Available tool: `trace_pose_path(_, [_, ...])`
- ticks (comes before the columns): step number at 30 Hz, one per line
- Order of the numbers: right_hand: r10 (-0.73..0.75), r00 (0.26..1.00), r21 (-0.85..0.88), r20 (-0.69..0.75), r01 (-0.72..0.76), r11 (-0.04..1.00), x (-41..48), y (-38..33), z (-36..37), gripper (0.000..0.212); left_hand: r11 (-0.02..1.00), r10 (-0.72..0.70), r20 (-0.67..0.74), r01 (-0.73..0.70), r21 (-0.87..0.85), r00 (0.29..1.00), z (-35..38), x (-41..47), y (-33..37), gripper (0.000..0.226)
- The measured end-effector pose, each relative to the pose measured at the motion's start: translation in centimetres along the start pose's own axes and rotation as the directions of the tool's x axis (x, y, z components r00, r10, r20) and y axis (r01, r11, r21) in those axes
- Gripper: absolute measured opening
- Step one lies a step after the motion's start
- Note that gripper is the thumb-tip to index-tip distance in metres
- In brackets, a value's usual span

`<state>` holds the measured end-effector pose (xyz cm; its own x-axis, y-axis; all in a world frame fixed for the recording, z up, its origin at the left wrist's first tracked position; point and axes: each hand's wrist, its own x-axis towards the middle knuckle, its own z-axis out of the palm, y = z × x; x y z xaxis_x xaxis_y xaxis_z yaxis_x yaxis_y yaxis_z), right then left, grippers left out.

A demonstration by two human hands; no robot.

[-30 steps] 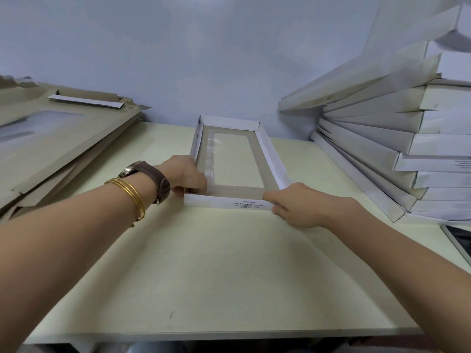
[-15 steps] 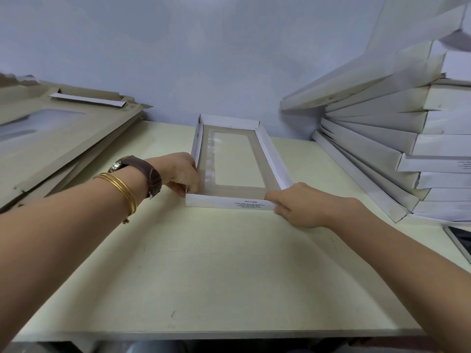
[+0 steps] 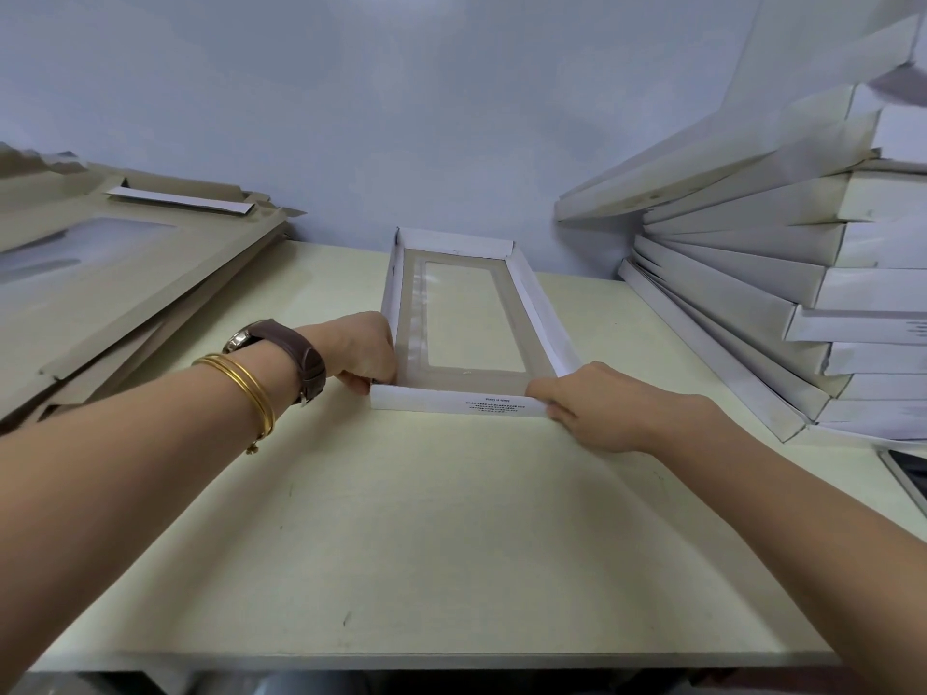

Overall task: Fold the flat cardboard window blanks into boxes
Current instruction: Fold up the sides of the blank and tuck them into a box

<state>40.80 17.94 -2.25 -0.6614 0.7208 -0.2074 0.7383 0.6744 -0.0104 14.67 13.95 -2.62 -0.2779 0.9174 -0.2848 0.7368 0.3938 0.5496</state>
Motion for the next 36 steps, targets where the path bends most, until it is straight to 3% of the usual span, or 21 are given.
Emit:
trace_pose_path(9, [0.027, 0.998, 0.015, -0.050, -0.027, 1.000, -0.3, -0.1, 0.3, 0.023, 0.994, 0.068, 0.043, -0.071, 0.079, 0.997, -0.1, -0.9, -0.9, 0.011])
trace_pose_path(16, [0.033, 0.990, -0.025, -0.140, -0.037, 0.999, -0.2, 0.4, 1.1, 0.020, 0.972, 0.178, 0.139, -0.153, -0.177, 0.974, -0.5, -3.2, -1.0, 0.033])
trace_pose_path(18, [0.036, 0.982, -0.022, -0.187, -0.041, 0.999, -0.2, 0.5, 1.5, 0.023, 0.976, 0.200, 0.144, -0.185, -0.113, 0.969, -0.6, -3.9, -1.2, 0.038])
trace_pose_path(21, [0.046, 0.970, 0.009, -0.240, -0.045, 0.999, -0.1, 0.7, 2.2, 0.027, 0.965, 0.252, 0.014, -0.253, 0.071, 0.968, 0.4, -4.0, -1.4, 0.019])
trace_pose_path(24, [0.057, 0.959, 0.029, -0.278, -0.051, 0.998, 0.0, 0.9, 2.7, 0.029, 0.947, 0.302, -0.089, -0.288, 0.145, 0.949, 1.3, -3.5, -1.5, 0.010])
trace_pose_path(29, [0.131, 0.917, 0.255, -0.376, -0.033, 0.966, 0.1, 2.6, 3.3, 0.034, 0.963, 0.269, -0.166, -0.262, 0.064, 0.949, 1.6, -3.1, -2.4, 0.034])
trace_pose_path(36, [0.378, 0.835, 0.632, -0.399, -0.048, 0.774, -0.8, 3.2, 5.4, 0.022, 0.963, 0.255, -0.233, -0.267, -0.021, 0.939, 2.3, -3.1, -3.6, 0.038])
